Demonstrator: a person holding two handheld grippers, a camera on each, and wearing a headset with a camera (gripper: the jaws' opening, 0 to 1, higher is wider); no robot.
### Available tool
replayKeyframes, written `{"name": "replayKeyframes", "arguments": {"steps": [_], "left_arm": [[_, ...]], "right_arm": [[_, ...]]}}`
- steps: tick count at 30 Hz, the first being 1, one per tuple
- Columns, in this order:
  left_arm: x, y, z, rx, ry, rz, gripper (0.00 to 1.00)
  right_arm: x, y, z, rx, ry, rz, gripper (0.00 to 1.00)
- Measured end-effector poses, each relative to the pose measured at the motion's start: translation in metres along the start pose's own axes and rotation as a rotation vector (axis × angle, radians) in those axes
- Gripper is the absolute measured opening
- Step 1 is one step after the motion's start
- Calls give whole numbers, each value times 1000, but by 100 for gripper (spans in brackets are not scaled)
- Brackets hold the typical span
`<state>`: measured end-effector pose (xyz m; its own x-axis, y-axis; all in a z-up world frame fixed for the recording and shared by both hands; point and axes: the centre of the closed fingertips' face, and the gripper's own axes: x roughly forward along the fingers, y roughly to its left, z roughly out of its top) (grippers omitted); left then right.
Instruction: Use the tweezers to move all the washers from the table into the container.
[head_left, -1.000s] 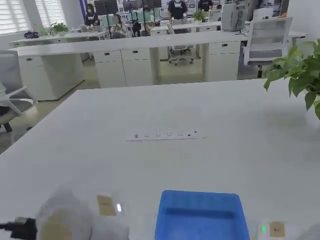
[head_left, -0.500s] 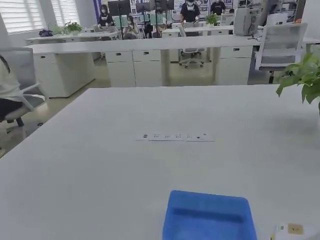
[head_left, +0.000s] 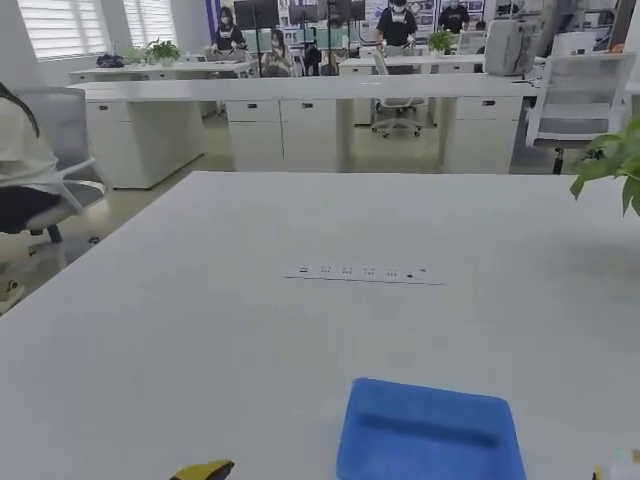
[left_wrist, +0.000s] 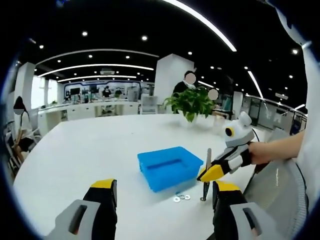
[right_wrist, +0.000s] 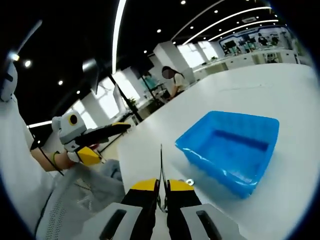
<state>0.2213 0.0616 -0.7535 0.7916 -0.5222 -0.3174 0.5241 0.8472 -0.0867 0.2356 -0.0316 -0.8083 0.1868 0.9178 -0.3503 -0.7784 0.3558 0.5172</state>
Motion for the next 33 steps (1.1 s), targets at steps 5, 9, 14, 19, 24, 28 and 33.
{"name": "replayKeyframes", "arguments": {"steps": [5, 9, 14, 19, 24, 28, 33], "left_arm": [[-2, 4, 4, 56, -18, 40, 89], [-3, 7, 5, 33, -29, 42, 89], [-5, 10, 7, 22, -42, 57, 89], [-4, 9, 6, 20, -37, 52, 88], [-4, 9, 5, 29, -29, 51, 86], [-3, 9, 2, 27, -16, 47, 86], [-1, 8, -2, 27, 7, 35, 85]], "right_arm": [[-13, 1, 24, 25, -65, 13, 3], [-21, -1, 46, 39, -125, 12, 3], [-29, -11, 67, 30, -175, -31, 3], [-36, -27, 87, 26, -231, -90, 3], [-41, -55, 94, 62, -274, -161, 3], [-41, -81, 92, 62, -269, -238, 3], [-34, -99, 90, 47, -251, -283, 3]]}}
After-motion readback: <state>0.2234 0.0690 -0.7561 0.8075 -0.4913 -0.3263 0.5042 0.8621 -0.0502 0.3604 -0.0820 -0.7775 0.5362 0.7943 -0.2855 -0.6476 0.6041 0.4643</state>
